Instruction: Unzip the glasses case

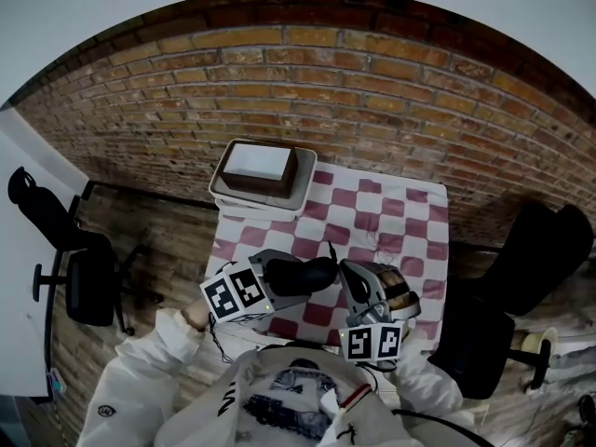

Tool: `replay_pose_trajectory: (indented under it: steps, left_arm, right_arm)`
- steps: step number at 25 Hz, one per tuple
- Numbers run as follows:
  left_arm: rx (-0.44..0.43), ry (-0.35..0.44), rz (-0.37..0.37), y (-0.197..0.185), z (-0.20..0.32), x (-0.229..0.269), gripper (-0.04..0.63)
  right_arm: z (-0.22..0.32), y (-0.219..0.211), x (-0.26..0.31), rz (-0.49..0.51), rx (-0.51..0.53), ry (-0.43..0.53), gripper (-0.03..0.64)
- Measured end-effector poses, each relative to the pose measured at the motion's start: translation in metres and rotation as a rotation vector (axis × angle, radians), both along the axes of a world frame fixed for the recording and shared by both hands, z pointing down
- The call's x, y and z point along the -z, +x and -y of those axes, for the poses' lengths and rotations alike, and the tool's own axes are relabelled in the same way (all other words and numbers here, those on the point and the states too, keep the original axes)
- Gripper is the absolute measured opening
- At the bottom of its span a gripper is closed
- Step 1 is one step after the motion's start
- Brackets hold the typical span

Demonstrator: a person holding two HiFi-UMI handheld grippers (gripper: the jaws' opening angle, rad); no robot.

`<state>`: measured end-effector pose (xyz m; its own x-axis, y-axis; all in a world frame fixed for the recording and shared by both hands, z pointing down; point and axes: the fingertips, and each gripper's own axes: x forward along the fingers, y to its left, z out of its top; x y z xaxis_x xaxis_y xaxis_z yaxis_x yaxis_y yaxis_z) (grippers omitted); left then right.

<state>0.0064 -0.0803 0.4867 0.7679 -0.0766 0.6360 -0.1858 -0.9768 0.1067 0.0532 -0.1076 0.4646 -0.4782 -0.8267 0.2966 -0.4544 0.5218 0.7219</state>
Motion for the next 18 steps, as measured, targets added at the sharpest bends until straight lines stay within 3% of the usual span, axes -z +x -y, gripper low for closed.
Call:
replay_pose_trajectory:
  steps: [7, 18]
  left_arm:
    - [-0.011, 0.011, 0.048, -0.004, 0.001, -0.004, 0.252]
    - [-0.044, 0.044, 0.144, -0.007, 0.001, -0.013, 0.253]
  right_arm:
    - [0.000, -0.005, -0.001, -0.066, 0.013, 0.018, 0.015]
    - [-0.005, -0.011, -0.004, -0.247, 0.046, 0.097, 0.014]
